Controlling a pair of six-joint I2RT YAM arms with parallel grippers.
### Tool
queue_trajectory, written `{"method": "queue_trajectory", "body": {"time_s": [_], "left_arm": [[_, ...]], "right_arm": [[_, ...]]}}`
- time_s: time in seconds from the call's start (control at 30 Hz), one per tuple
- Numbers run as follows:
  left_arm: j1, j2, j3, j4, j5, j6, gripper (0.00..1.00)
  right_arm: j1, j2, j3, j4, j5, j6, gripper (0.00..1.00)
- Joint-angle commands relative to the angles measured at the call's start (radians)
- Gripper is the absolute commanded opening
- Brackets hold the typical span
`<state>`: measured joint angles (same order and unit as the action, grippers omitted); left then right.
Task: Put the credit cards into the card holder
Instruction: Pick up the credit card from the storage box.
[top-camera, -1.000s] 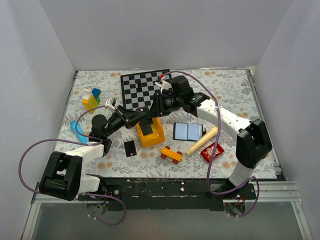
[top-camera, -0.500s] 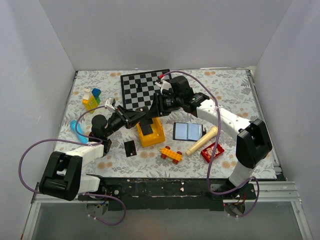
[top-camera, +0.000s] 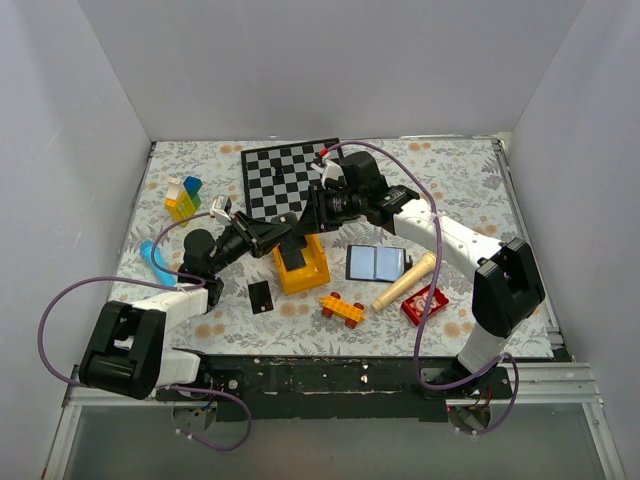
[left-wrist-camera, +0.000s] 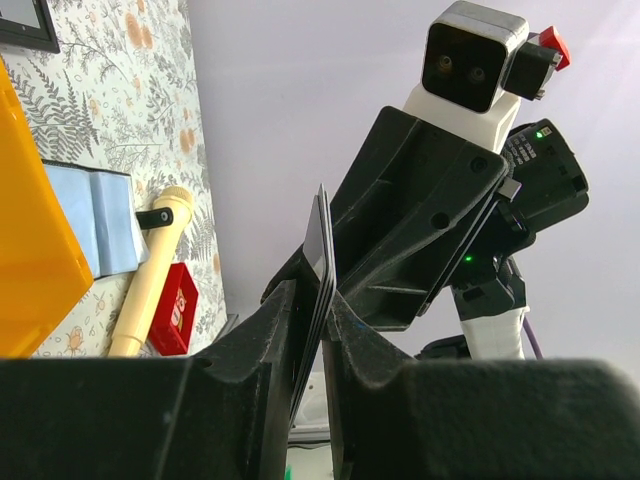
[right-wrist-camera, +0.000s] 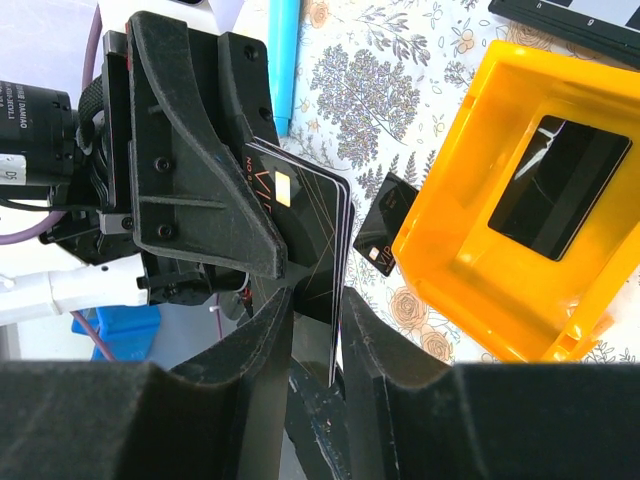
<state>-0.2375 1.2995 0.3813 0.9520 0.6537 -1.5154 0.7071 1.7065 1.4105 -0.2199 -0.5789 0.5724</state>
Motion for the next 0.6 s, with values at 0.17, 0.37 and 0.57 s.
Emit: {"method": "queue_trajectory", "body": {"time_s": [0.17,0.37,0.57], "left_arm": [[0.003,-0.017,-0.002,0.053,0.009,-0.009,0.15],[0.003,-0.014,-0.001,0.053,0.011,-0.008,0.15],[0.003,-0.014,-0.004,0.056,0.011,-0.008,0.16]], "right_arm": [[-0.014,-0.042,-0.001,-0.006,0.036,-0.011,0.31],[-0.018,-0.047,-0.005,-0.004,0.039,-0.011,0.3],[-0.023,-0.051,-0.01,-0.003,0.039,-0.009,0.31]]}}
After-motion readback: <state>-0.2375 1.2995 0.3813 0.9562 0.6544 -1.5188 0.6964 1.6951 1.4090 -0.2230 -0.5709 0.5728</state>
